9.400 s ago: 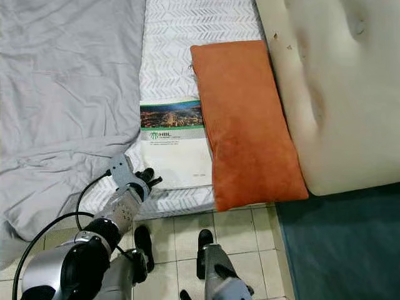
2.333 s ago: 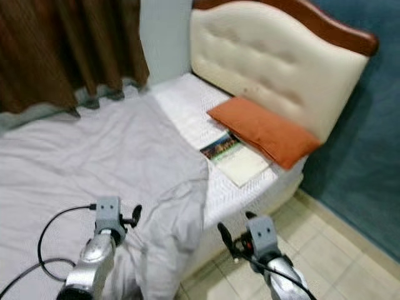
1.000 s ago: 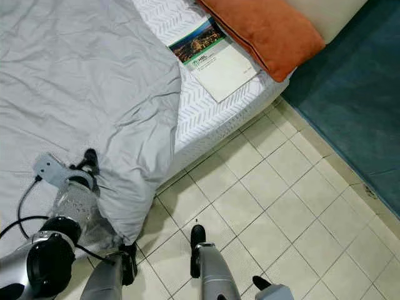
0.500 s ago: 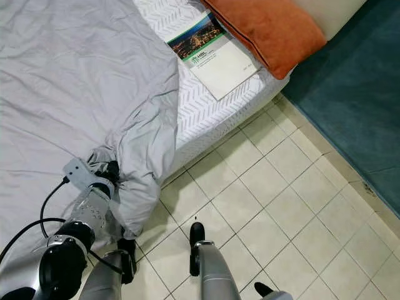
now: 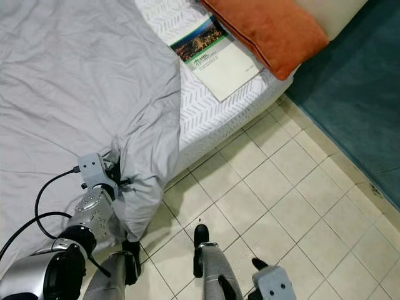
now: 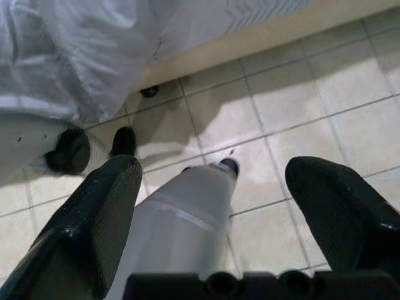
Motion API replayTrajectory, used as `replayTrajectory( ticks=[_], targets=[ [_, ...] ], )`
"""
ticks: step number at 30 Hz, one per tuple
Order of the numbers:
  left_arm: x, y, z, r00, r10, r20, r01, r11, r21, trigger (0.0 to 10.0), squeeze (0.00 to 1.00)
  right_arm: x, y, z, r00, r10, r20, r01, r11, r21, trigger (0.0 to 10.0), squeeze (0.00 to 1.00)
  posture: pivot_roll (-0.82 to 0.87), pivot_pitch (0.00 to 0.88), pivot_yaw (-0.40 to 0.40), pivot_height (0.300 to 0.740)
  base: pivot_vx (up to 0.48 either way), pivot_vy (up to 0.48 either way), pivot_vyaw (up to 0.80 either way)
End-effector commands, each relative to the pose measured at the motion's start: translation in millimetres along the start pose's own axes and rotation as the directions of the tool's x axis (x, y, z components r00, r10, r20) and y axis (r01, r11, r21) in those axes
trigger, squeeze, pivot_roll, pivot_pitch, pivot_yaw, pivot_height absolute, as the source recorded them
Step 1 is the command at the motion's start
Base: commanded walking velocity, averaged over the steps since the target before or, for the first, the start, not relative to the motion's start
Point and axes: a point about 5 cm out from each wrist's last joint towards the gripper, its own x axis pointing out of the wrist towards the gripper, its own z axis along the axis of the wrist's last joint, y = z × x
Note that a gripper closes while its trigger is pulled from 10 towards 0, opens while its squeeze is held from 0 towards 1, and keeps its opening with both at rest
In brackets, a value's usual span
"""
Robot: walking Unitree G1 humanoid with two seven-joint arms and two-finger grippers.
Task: Clean up the room
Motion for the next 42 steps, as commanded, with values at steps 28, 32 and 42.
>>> replayTrajectory(
  ticks=[28, 32, 42],
  targets=[
    [-15.6, -64.4, -40, 0.953, -0.268, -0.143, 0.299, 0.914, 0.276, 10.0, 0.00, 83.1, -67.2, 13, 0.984, -0.120, 0.135, 0.131, 0.989, -0.072, 10.0, 0.00, -0.22, 0.088, 0.069, 0.740, 0.000, -0.207, 0.00],
    [-19.2, -65.0, -48, 0.947, -0.273, -0.168, 0.312, 0.907, 0.283, 10.0, 0.00, 85.8, -64.8, 13, 0.985, -0.105, 0.135, 0.117, 0.990, -0.078, 10.0, 0.00, -0.21, 0.093, 0.067, 0.740, 0.000, -0.480, 0.00],
    [-30.0, -73.2, -70, 0.925, -0.292, -0.245, 0.364, 0.865, 0.344, 10.0, 0.00, 91.2, -59.1, 7, 0.992, -0.053, 0.111, 0.063, 0.993, -0.097, 10.0, 0.00, -0.20, 0.090, 0.048, 0.740, 0.000, -0.480, 0.00]
  ],
)
